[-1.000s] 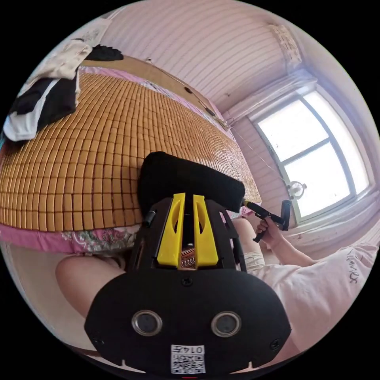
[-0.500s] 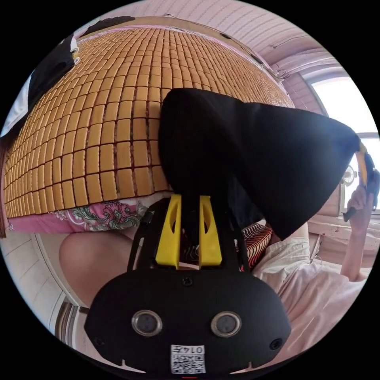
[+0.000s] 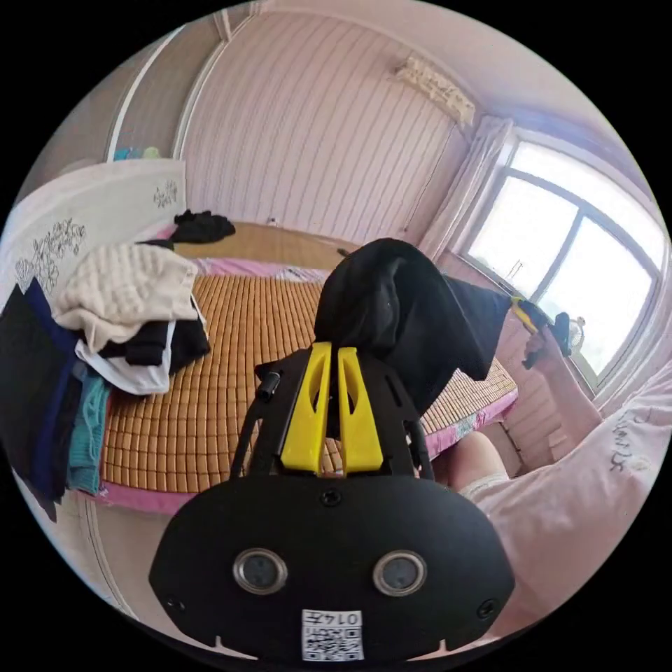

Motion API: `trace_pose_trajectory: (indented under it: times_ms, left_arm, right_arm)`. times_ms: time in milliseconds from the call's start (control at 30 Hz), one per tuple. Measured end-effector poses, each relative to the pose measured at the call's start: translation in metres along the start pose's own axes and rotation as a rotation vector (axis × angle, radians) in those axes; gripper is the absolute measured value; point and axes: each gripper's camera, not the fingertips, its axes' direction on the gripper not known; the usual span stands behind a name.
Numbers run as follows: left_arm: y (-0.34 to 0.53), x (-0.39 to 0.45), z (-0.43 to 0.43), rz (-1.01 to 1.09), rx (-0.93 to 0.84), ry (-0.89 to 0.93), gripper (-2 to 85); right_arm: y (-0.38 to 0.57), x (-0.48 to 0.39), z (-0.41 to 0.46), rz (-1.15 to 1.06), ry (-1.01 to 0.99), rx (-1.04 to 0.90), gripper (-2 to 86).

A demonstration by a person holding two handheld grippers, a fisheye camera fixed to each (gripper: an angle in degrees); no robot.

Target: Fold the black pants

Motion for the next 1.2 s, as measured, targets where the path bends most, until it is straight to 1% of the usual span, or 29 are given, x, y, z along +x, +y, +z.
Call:
trace_pose_trajectory:
  times_ms: [67, 100, 133, 200, 267, 333, 400, 433, 500, 567, 600, 700, 767, 833, 867, 900, 967, 1033, 1100, 1133, 1200]
  left_arm:
    - [0.004, 0.012, -0.005, 0.061, -0.009, -0.01, -0.9]
    - [0.013, 0.014, 0.004, 0.074, -0.053, -0.013, -0.9]
    - [0.018, 0.013, 0.012, 0.064, -0.081, -0.008, -0.9]
    - [0.048, 0.006, 0.05, -0.026, -0.228, -0.002, -0.9]
    - [0.07, 0.01, 0.064, -0.057, -0.289, 0.017, -0.9]
    - [0.087, 0.027, 0.073, -0.013, -0.345, -0.009, -0.9]
    - [0.102, 0.053, 0.075, 0.086, -0.378, -0.081, -0.9]
    - [0.104, 0.058, 0.074, 0.101, -0.373, -0.087, -0.9]
    - [0.107, 0.076, 0.062, 0.164, -0.319, -0.094, -0.9]
    - [0.106, 0.087, 0.053, 0.2, -0.28, -0.091, -0.9]
    - [0.106, 0.094, 0.047, 0.221, -0.264, -0.082, -0.9]
    - [0.11, 0.108, 0.035, 0.292, -0.232, -0.083, -0.9]
    - [0.113, 0.115, 0.029, 0.327, -0.219, -0.091, -0.9]
    - [0.116, 0.117, 0.022, 0.334, -0.203, -0.086, -0.8]
    - [0.118, 0.116, 0.019, 0.329, -0.199, -0.088, -0.8]
    - [0.12, 0.113, 0.016, 0.322, -0.195, -0.081, -0.7]
    - [0.124, 0.108, 0.013, 0.316, -0.196, -0.061, -0.6]
    - [0.127, 0.103, 0.011, 0.311, -0.196, -0.006, -0.6]
    - [0.129, 0.093, 0.015, 0.263, -0.236, 0.066, -0.7]
    - [0.13, 0.09, 0.018, 0.241, -0.258, 0.083, -0.8]
    - [0.136, 0.081, 0.027, 0.191, -0.285, 0.142, -0.9]
  right_arm:
    - [0.008, 0.019, -0.007, 0.01, 0.054, -0.007, 0.3]
    - [0.018, 0.036, -0.008, 0.044, 0.129, -0.032, 0.1]
    - [0.024, 0.047, -0.007, 0.085, 0.173, -0.055, 0.1]
    - [0.054, 0.083, -0.003, 0.238, 0.34, -0.132, -0.1]
    - [0.074, 0.094, 0.0, 0.291, 0.38, -0.2, -0.1]
    - [0.087, 0.084, 0.011, 0.235, 0.369, -0.261, 0.1]
    - [0.102, 0.059, 0.045, 0.098, 0.334, -0.415, 0.4]
    - [0.105, 0.051, 0.057, 0.063, 0.311, -0.463, 0.5]
    - [0.123, 0.012, 0.108, -0.124, 0.18, -0.639, 1.7]
    - [0.137, -0.026, 0.145, -0.269, 0.054, -0.71, 4.3]
    - [0.144, -0.053, 0.166, -0.367, -0.036, -0.726, 7.5]
    - [0.152, -0.108, 0.2, -0.553, -0.157, -0.687, 11.0]
    - [0.153, -0.125, 0.214, -0.619, -0.137, -0.661, 12.3]
    - [0.156, -0.129, 0.227, -0.668, -0.1, -0.69, 11.4]
    - [0.156, -0.127, 0.232, -0.671, -0.153, -0.733, 8.2]
    - [0.155, -0.122, 0.235, -0.637, -0.24, -0.772, 3.1]
    - [0.152, -0.112, 0.235, -0.571, -0.267, -0.771, 1.8]
    - [0.149, -0.102, 0.228, -0.547, -0.225, -0.716, 1.2]
    - [0.144, -0.085, 0.216, -0.538, -0.101, -0.663, 0.8]
    - [0.143, -0.079, 0.213, -0.524, -0.071, -0.651, 0.7]
    - [0.133, -0.045, 0.197, -0.404, 0.032, -0.612, 0.6]
